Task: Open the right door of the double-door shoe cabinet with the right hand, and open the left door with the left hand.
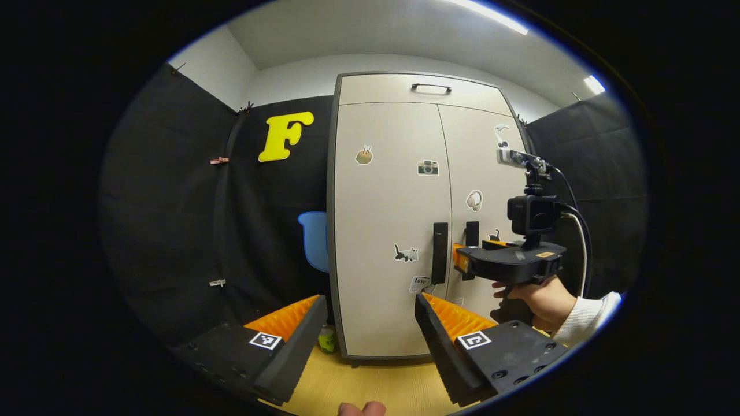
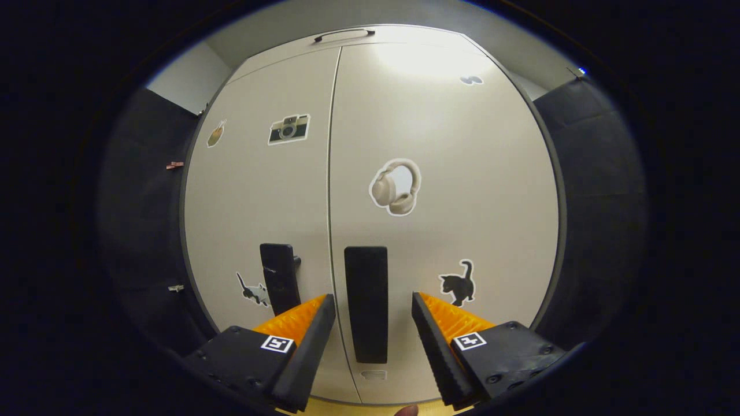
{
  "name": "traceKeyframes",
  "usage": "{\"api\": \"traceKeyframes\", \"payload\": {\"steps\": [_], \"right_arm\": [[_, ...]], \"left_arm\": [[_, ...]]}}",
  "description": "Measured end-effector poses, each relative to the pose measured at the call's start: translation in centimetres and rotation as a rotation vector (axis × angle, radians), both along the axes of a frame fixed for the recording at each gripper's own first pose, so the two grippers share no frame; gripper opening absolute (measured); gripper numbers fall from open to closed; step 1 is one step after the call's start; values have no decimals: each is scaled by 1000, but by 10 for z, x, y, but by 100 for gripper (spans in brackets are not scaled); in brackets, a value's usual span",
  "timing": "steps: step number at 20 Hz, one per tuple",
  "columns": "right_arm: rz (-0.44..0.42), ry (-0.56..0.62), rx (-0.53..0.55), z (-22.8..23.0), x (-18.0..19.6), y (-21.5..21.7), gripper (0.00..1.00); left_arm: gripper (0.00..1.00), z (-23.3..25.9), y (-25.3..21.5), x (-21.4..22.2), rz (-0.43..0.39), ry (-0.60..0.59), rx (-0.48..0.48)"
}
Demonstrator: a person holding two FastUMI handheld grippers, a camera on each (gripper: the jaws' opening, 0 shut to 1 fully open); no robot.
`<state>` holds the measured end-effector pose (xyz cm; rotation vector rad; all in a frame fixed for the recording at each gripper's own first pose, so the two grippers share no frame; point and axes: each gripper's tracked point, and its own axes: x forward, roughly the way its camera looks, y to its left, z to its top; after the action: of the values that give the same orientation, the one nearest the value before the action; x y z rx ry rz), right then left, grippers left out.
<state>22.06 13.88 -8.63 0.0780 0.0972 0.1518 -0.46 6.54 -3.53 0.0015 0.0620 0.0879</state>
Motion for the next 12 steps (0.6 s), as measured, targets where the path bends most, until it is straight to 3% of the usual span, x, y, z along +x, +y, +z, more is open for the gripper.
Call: {"api": "traceKeyframes", "payload": {"steps": [1, 2, 4, 5, 6, 10, 12], "right_arm": [[-15, 18, -7, -7, 5, -1, 84], [-32, -10, -11, -3, 3, -4, 63], [-9, 8, -13, -9, 3, 3, 47], [-11, 5, -8, -8, 4, 0, 47], [-32, 10, -1, -8, 6, -5, 35], [-30, 13, -25, -8, 5, 0, 24], [-35, 16, -5, -8, 5, -1, 24]], "left_arm": [[95, 0, 0, -1, 2, -1, -1], [94, -1, 1, -1, 3, -2, -2], [94, -1, 1, -2, 6, -2, -2], [95, -1, 1, -2, 7, 0, -3], [95, -2, 1, -3, 9, 2, -3], [95, -1, 0, -9, 17, 4, -15], [95, -1, 0, -12, 18, 6, -19]]}}
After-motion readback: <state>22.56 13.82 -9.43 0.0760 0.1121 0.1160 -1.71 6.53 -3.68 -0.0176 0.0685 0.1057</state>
